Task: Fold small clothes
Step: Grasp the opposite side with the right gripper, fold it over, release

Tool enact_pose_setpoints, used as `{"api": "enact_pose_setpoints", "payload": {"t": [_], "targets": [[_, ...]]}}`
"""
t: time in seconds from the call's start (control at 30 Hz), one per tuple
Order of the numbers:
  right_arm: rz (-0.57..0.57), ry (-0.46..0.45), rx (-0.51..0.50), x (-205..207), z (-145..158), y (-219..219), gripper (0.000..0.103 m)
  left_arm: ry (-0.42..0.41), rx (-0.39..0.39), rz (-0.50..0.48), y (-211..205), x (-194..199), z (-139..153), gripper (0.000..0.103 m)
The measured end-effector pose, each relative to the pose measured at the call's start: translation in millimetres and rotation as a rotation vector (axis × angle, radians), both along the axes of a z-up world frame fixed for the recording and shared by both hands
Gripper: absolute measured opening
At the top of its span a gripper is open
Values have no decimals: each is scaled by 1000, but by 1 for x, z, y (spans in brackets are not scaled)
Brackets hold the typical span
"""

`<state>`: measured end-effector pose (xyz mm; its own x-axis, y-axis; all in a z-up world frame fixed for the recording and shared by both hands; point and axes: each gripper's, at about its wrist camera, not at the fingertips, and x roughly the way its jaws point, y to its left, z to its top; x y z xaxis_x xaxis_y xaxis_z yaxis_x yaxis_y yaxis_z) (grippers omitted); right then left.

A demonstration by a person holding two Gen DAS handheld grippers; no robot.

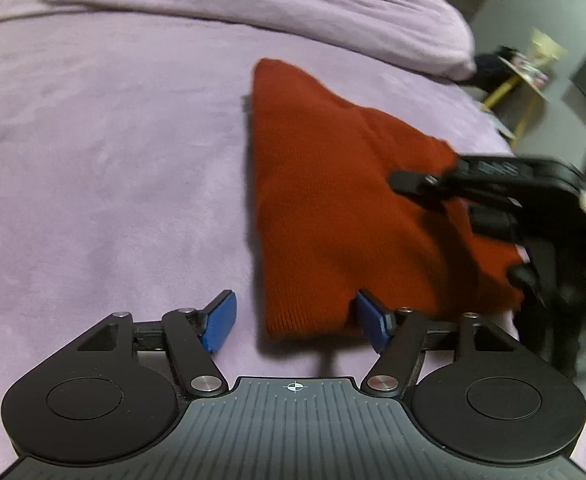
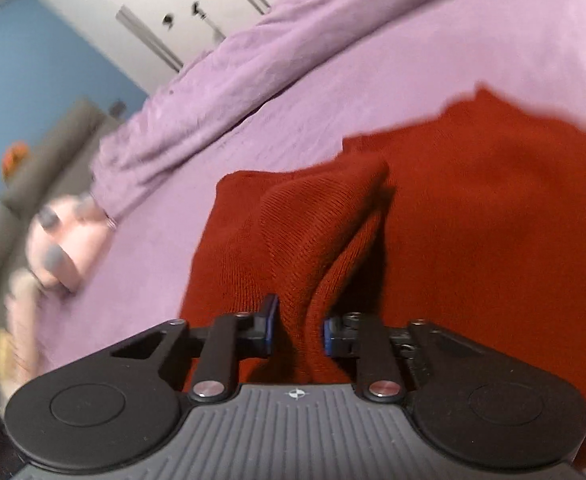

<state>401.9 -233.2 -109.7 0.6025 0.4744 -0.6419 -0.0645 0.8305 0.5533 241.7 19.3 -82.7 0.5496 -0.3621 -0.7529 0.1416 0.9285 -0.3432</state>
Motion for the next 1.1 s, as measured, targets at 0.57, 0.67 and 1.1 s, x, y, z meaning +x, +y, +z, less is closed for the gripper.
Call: {"api": "enact_pose_setpoints", "payload": {"t": [0.57, 0.67, 1.1], "targets": [[-33, -267, -783, -35, 23, -19, 12, 25, 51, 23, -58, 17, -7, 70], [-72, -214, -610, -32, 15, -47, 20, 21, 96, 13, -69, 19, -12, 69], [-75, -243, -656, -41, 22, -41, 10, 31, 157, 23, -83, 17, -7, 71]]}}
